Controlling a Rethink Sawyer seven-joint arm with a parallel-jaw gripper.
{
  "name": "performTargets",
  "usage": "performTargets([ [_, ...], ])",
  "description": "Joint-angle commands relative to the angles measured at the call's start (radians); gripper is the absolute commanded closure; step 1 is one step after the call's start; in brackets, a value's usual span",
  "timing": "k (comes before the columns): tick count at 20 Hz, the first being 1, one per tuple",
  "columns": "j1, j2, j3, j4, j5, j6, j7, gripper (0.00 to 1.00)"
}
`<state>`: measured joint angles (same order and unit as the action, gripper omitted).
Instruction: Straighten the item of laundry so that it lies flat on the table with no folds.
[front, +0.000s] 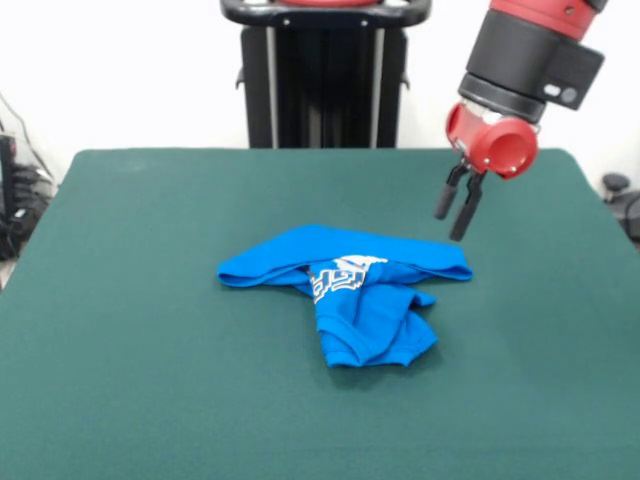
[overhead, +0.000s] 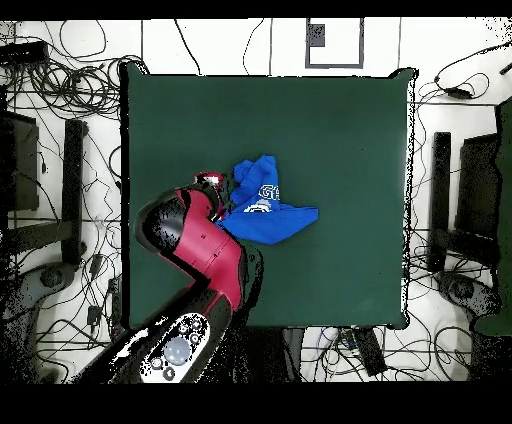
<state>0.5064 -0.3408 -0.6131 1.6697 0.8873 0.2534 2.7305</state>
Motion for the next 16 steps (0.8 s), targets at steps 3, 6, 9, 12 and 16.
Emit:
performTargets([
  [3, 0.005, 0.025, 0.066, -0.066, 0.046, 0.073, 0.285, 0.00],
  [6, 0.010, 0.030, 0.058, -0.070, 0.043, 0.084, 0.293, 0.00],
  [9, 0.007, 0.029, 0.063, -0.063, 0.042, 0.075, 0.286, 0.00],
  [12, 0.004, 0.028, 0.073, -0.051, 0.043, 0.063, 0.279, 0.00],
  [16, -0.011, 0.025, 0.104, -0.024, 0.041, 0.031, 0.255, 0.00],
])
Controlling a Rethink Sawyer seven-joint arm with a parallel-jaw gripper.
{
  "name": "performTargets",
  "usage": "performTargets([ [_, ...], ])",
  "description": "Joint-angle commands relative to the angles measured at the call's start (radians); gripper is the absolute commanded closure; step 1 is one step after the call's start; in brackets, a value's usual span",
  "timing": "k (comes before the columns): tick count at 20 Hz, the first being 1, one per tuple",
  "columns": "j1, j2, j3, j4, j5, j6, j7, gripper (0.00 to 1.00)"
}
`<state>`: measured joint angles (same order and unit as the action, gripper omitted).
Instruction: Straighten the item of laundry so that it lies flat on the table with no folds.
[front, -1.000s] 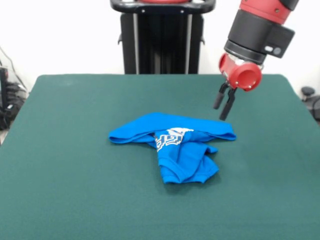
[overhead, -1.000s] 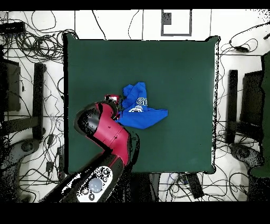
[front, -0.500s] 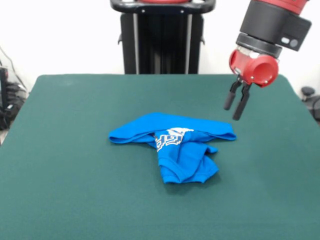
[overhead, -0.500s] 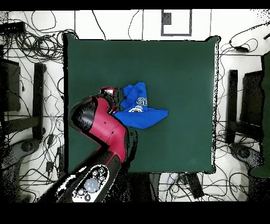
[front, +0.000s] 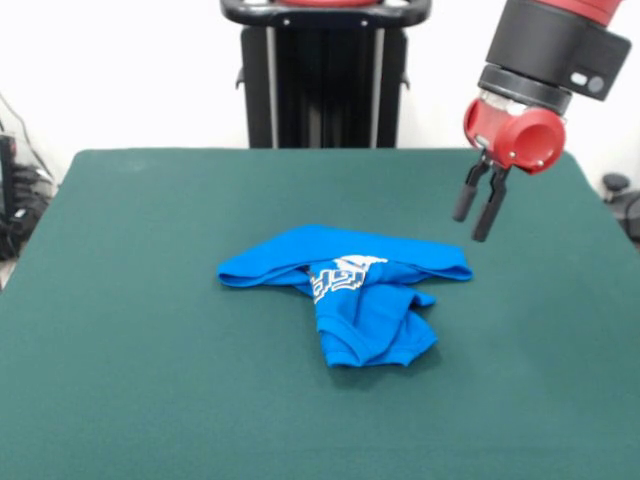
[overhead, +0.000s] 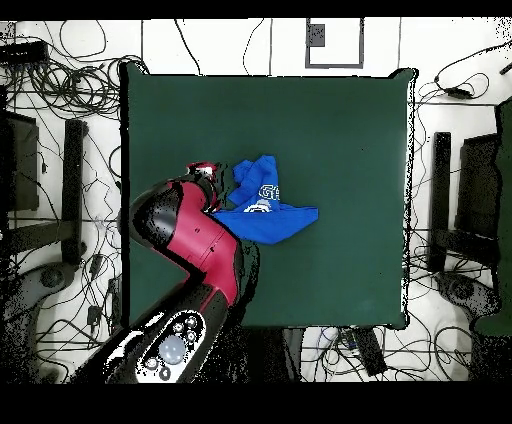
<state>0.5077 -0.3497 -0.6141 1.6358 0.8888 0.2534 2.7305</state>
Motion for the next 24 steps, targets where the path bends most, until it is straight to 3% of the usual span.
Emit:
performTargets([
  [1, -0.017, 0.034, 0.111, 0.016, 0.037, 0.026, 0.247, 0.00],
  [24, -0.050, 0.083, 0.152, 0.011, 0.010, -0.024, 0.200, 0.00],
])
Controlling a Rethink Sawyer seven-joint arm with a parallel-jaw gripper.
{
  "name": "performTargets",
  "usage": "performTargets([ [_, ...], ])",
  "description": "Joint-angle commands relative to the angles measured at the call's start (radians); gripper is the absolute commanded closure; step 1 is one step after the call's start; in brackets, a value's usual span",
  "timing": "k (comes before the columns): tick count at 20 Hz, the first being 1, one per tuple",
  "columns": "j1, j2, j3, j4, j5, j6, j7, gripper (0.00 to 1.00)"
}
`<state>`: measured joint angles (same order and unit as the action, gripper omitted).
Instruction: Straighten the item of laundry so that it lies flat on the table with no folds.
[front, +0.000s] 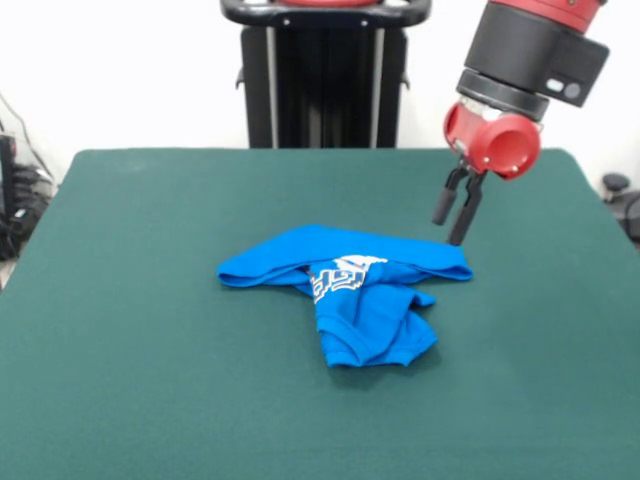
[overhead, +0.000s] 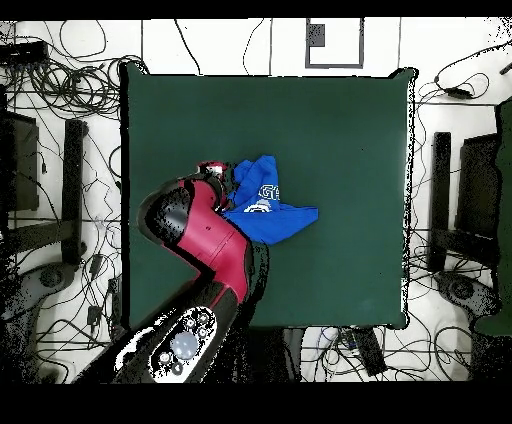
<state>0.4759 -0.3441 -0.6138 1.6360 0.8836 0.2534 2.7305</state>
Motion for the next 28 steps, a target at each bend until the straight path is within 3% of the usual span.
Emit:
performTargets([
  [1, -0.019, 0.078, 0.153, 0.011, 0.016, -0.025, 0.201, 0.00],
  [7, -0.024, 0.078, 0.167, 0.015, 0.021, -0.045, 0.206, 0.00],
  [15, 0.016, 0.106, 0.118, -0.007, 0.041, 0.015, 0.268, 0.00],
  [28, -0.005, 0.089, 0.171, 0.017, 0.058, -0.042, 0.247, 0.00],
])
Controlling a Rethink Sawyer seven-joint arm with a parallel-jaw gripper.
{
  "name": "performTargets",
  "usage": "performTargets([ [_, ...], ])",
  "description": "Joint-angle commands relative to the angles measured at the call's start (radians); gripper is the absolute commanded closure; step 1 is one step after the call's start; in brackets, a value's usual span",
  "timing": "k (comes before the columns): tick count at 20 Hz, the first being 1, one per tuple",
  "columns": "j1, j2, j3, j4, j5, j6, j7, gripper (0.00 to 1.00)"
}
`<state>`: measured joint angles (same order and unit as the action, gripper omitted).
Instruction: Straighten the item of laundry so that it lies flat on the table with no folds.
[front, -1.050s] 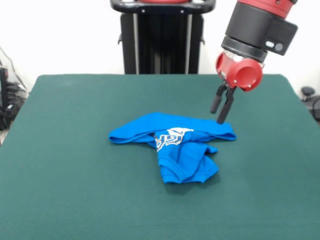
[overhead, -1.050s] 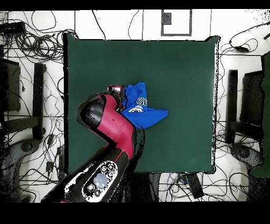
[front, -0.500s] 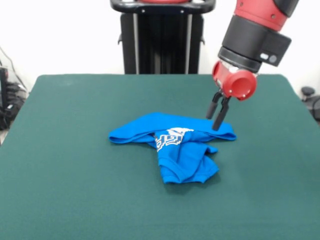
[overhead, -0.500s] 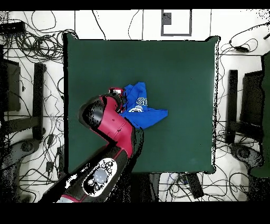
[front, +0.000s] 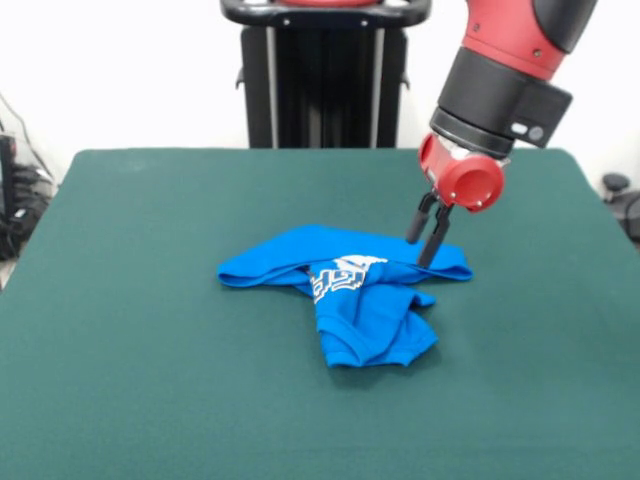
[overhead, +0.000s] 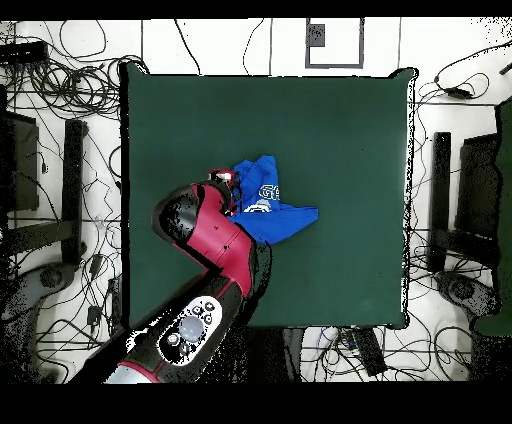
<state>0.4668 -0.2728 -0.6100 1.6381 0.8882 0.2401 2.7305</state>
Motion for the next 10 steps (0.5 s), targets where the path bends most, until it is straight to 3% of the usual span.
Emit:
performTargets([
  [1, 0.007, 0.019, 0.164, 0.014, 0.054, -0.026, 0.250, 0.00],
  [10, 0.041, 0.031, 0.135, 0.003, 0.084, -0.005, 0.294, 0.00],
])
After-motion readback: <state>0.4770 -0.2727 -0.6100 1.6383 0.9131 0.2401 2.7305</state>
